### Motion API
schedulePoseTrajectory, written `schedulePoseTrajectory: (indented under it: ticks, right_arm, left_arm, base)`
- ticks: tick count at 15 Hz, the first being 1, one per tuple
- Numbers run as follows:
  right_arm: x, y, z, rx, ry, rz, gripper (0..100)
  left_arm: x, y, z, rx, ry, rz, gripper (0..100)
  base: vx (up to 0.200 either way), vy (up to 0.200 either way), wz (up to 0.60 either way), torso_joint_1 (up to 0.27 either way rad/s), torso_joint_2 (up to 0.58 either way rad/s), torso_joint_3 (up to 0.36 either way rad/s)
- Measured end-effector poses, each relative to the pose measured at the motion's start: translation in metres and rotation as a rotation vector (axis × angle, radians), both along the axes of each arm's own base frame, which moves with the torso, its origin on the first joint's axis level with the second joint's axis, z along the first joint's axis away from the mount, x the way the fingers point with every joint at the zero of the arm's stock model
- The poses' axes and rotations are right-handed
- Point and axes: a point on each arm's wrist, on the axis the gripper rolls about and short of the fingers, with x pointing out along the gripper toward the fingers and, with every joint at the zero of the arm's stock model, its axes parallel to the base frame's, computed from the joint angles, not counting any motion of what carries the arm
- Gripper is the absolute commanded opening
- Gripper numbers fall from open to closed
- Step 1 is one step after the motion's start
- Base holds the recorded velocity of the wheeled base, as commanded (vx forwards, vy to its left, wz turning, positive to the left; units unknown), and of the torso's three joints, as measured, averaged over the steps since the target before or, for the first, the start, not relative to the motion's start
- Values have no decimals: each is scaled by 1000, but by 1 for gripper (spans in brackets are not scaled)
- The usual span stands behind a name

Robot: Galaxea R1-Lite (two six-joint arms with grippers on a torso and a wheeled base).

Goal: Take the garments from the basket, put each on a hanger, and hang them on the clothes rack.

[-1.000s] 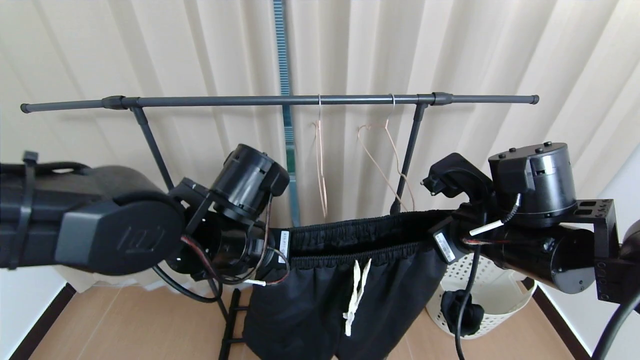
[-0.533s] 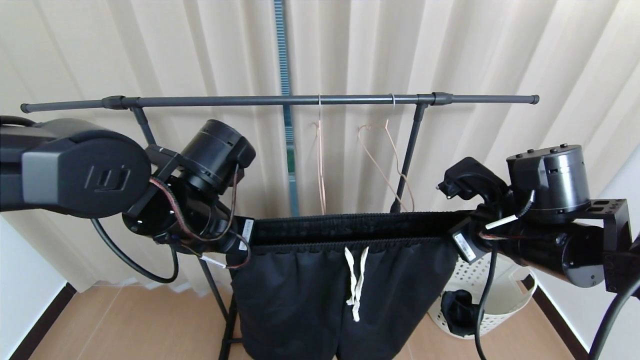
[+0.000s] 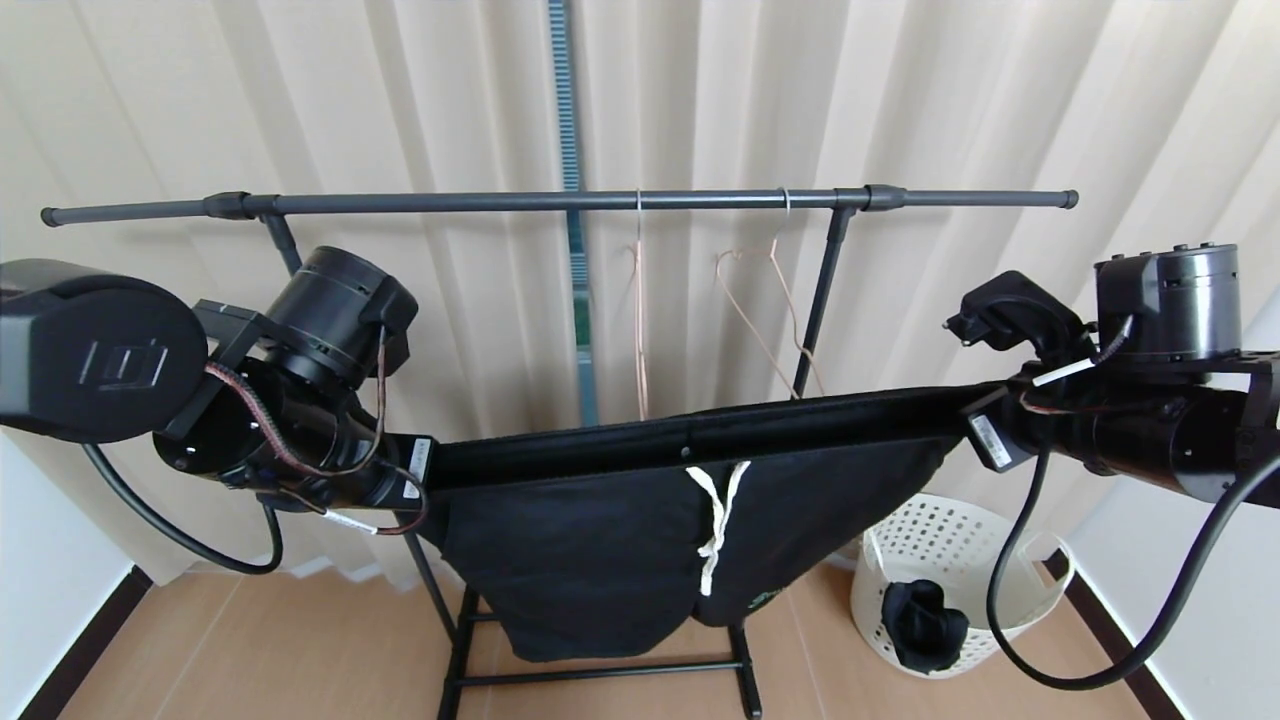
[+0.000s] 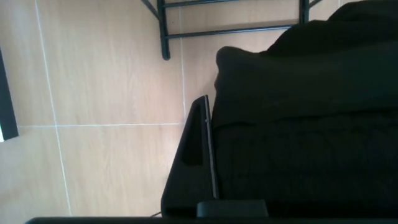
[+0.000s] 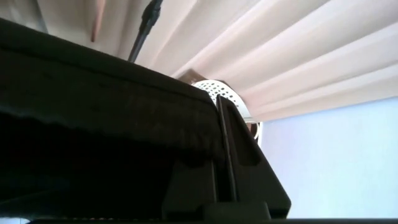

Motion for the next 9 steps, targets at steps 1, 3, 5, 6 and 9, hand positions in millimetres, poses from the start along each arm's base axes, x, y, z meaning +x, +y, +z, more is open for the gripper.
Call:
schedulePoseTrajectory:
  ticks: [1, 3, 5, 6, 9]
  right_arm:
    - [1, -3, 1, 0, -2, -9, 0]
    - [1, -7, 1, -13, 3, -16, 0]
    - [-7, -8, -3, -56, 24, 1, 0]
    - [-16, -5, -6, -83, 43, 50, 0]
    - [-53, 11, -15, -159, 108, 264, 0]
  left_arm:
    - [0, 1, 1, -1, -4, 2, 0]
    - [1, 0, 3, -17, -23, -5, 0]
    - [7, -6, 10, -83, -78, -55, 0]
    - [10, -10, 15, -103, -98, -73, 0]
    - [30, -24, 37, -172, -178, -121, 0]
  base:
    - [0, 0, 0, 0, 0, 0]
    - [0, 0, 0, 0, 0, 0]
    - [0, 0, 0, 0, 0, 0]
    - [0, 0, 0, 0, 0, 0]
    - [0, 0, 0, 0, 0, 0]
